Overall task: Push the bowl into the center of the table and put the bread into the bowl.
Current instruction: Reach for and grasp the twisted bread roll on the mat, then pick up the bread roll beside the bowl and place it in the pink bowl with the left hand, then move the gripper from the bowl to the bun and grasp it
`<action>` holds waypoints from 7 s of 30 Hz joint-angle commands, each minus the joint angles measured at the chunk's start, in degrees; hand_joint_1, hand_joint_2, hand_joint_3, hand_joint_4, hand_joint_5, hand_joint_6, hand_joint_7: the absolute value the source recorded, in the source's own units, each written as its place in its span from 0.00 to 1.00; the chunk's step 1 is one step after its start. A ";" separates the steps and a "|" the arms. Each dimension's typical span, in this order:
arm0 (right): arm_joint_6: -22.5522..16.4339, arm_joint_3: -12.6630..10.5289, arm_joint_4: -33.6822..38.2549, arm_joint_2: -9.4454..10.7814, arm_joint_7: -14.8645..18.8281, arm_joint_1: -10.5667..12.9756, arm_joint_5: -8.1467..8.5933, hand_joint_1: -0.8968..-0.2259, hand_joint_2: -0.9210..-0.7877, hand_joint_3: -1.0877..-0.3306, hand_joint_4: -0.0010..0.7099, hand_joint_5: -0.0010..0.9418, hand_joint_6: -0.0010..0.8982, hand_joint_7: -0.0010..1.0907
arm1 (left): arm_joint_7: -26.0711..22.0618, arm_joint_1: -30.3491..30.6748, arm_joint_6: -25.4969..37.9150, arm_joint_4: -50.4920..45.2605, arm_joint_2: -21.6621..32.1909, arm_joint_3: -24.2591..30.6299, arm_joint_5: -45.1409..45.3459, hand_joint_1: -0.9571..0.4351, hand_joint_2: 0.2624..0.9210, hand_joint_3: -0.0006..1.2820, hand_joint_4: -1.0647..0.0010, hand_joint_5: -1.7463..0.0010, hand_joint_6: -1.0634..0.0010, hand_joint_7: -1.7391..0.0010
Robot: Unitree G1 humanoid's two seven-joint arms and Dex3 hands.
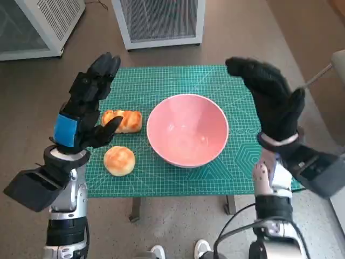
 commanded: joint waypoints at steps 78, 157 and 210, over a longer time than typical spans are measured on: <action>-0.79 1.17 -4.12 -1.44 -3.25 5.18 0.22 0.54 0.00 0.78 0.49 0.00 0.08 0.60 | -3.14 -39.62 36.92 61.01 8.03 -38.13 49.31 0.61 0.69 0.02 0.95 1.00 0.77 0.99; 2.58 2.25 -8.06 -1.65 -1.37 8.18 2.98 0.55 0.00 0.75 0.52 0.01 0.08 0.56 | 12.11 -18.00 22.27 -4.82 15.76 -26.07 46.64 0.69 1.00 0.02 0.30 0.41 0.37 0.32; 3.58 2.89 -10.37 -1.51 -3.33 10.04 0.87 0.54 0.00 0.70 0.52 0.00 0.06 0.56 | -13.40 -5.88 28.85 -26.46 17.99 -19.19 41.22 0.43 0.81 0.00 0.88 1.00 0.75 0.95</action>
